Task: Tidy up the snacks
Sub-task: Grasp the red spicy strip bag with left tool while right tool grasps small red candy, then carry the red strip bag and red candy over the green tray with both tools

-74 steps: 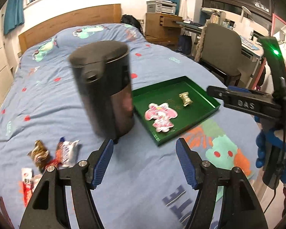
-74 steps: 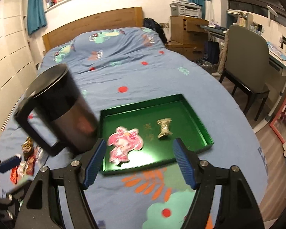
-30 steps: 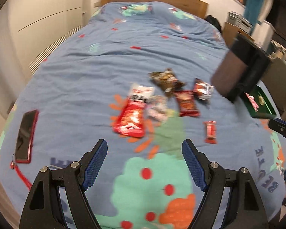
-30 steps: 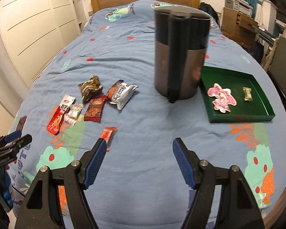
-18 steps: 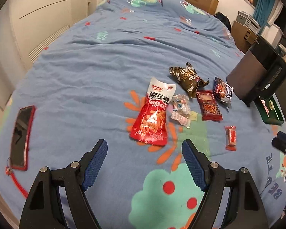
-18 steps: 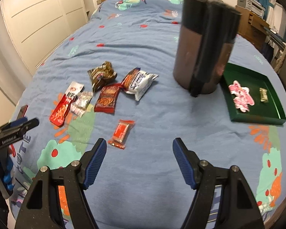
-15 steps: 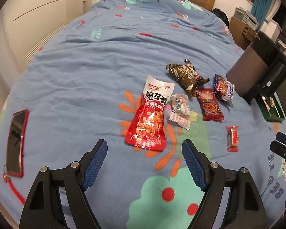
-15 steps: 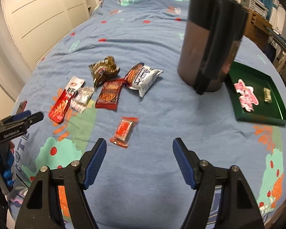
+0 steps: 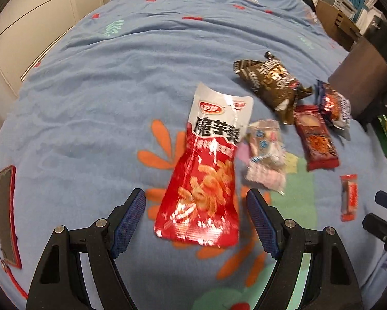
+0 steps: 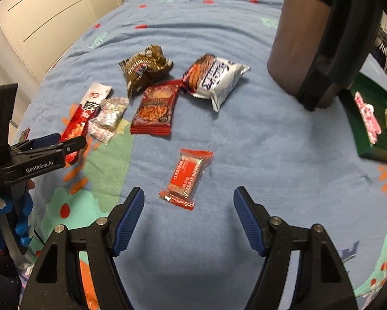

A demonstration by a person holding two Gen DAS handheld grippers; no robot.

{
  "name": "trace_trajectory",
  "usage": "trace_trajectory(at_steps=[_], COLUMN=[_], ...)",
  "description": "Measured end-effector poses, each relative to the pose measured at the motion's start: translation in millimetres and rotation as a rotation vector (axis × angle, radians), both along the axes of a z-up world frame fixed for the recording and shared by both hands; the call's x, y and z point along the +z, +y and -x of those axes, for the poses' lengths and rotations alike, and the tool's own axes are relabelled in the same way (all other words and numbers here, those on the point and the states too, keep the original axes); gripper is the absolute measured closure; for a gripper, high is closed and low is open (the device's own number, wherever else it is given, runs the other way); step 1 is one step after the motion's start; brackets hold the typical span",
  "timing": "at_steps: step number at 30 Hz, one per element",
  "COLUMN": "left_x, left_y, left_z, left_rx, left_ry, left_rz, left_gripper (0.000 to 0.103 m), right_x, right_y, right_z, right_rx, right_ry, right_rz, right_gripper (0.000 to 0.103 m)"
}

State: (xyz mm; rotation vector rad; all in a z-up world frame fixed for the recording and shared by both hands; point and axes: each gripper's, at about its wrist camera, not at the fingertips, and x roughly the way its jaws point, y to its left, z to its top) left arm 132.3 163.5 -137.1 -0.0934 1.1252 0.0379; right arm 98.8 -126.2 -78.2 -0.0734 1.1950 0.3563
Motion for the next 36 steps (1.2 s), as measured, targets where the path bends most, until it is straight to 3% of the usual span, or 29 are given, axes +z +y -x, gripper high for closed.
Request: trace_trajectory(at_steps=[5, 6, 8, 10, 12, 17, 20, 27, 36], left_x=[-10.7, -12.9, -16.3, -17.6, -17.3, -18.5, -19.0, -17.3, -14.8], left_y=[-4.6, -5.7, -7.5, -7.2, -7.4, -6.1, -1.1, 3.2, -0.5], left_z=[-9.9, -11.7, -12.8, -13.7, -14.8, -18.1, -21.6, -18.0, -10.4], left_rx=[0.0, -0.002, -0.005, -0.003, -0.006, -0.023, -0.018, 0.0, 0.021], left_ry=[0.001, -0.001, -0.012, -0.022, -0.03, -0.044, -0.063, -0.103, -0.159], left_rz=[-0.046, -0.055, -0.07, -0.069, -0.065, -0.048, -0.034, -0.035, -0.091], left_gripper=[0.028, 0.028, 0.028, 0.03, 0.034, 0.041, 0.05, 0.071, 0.076], right_x=[-13.4, -15.4, -19.4, -25.4, -29.5, -34.3, -36.1, -40.9, -42.3], right_y=[8.5, 9.8, 12.3, 15.1, 16.0, 19.0, 21.2, 26.1, 20.6], right_z=[-11.2, -12.8, -15.7, -18.9, -20.9, -24.0, -25.0, -26.6, -26.2], right_rx=[-0.008, -0.01, -0.012, -0.01, -0.012, -0.007, 0.008, 0.048, 0.058], right_ry=[0.018, 0.021, 0.024, 0.032, 0.035, 0.026, 0.019, 0.005, 0.004], right_rz=[0.009, 0.008, 0.01, 0.013, 0.009, 0.003, -0.001, -0.006, -0.034], right_gripper=[0.003, 0.007, 0.021, 0.048, 0.062, 0.081, 0.102, 0.103, 0.103])
